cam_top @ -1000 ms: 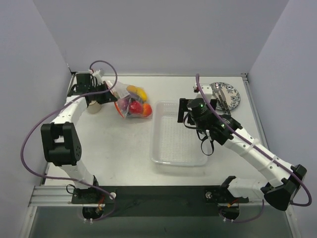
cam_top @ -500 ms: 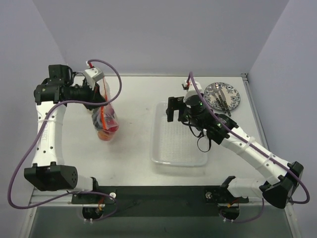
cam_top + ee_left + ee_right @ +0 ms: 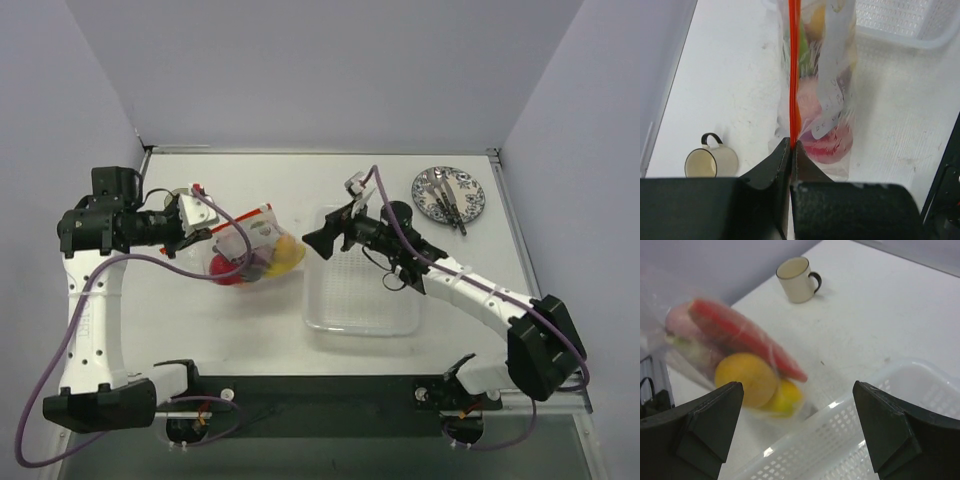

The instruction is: Open the zip-top bag and remove the fake food

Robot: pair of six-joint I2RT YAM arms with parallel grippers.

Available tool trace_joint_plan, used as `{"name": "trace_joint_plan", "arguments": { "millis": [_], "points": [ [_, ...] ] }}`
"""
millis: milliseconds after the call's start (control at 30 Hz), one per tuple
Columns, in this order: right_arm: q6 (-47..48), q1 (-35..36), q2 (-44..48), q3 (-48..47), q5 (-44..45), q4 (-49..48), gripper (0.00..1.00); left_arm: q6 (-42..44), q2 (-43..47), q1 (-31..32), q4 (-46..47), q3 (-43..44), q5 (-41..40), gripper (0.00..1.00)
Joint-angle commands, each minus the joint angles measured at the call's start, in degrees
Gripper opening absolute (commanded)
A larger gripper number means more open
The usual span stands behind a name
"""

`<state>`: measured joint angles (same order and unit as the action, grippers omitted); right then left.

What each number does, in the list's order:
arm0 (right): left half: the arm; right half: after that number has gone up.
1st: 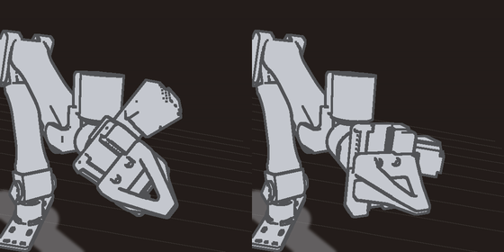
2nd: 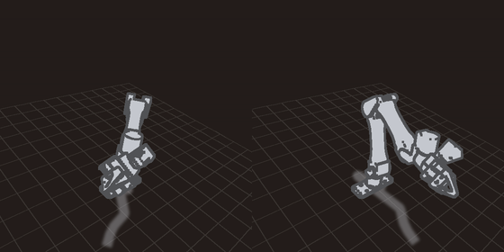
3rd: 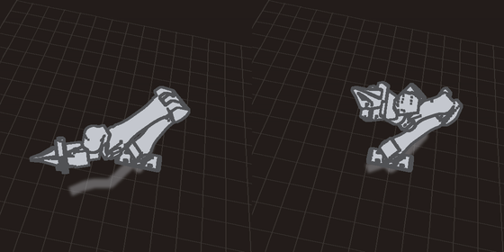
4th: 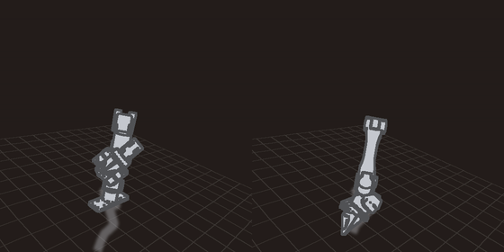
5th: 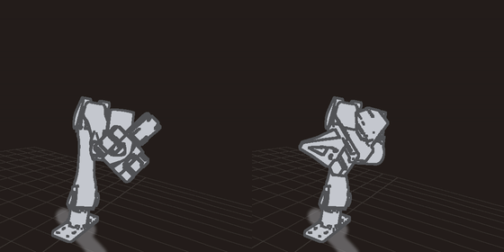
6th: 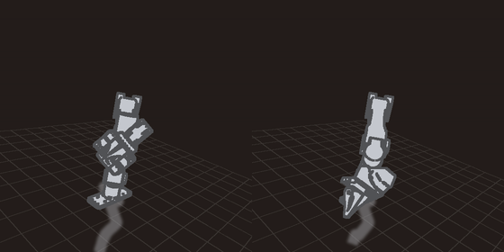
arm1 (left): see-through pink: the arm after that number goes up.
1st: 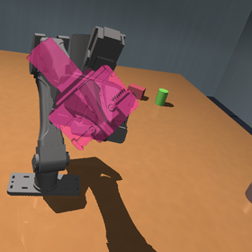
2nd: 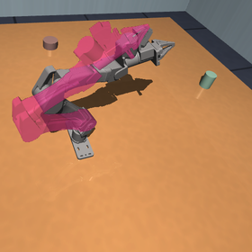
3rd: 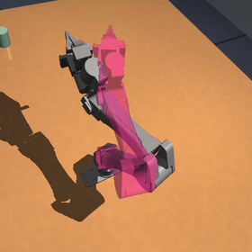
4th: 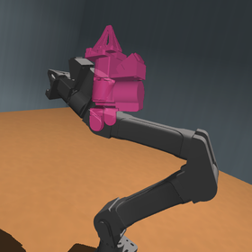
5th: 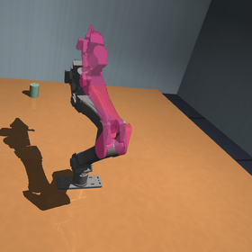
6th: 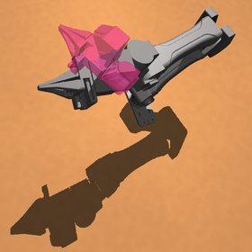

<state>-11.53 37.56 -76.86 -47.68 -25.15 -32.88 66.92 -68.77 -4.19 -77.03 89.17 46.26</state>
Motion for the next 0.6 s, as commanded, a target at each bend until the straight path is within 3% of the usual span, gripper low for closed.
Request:
{"name": "trace_joint_plan", "arguments": {
  "millis": [0,67,100,200,467,567],
  "points": [
    [-18.3,-8.5,-6.1,1.7,-18.5,-39.6,1.0,10.4,3.2,0.3,-13.1,-3.4,3.2,0.06],
    [-27.3,-11.7,-12.2,-2.0,-26.0,-49.9,1.0,10.7,1.6,1.0,-13.1,-3.3,3.9,0.05],
    [-38.5,-12.3,-17.3,-4.1,-28.8,-59.9,1.0,10.3,1.1,1.3,-13.1,-3.0,4.4,0.05],
    [-47.9,-11.9,-23.7,-12.2,-36.1,-62.7,1.0,9.7,-0.7,1.9,-13.1,-1.9,6.2,0.05],
    [-31.2,-7.7,-17.6,-0.5,-30.8,-60.7,1.0,9.2,-3.2,2.9,-13.0,-1.3,8.1,0.04],
    [-19.7,-5.2,-13.2,1.4,-29.3,-48.3,0.98,8.8,-3.9,3.5,-12.9,-0.7,8.5,0.04]
  ]
}}
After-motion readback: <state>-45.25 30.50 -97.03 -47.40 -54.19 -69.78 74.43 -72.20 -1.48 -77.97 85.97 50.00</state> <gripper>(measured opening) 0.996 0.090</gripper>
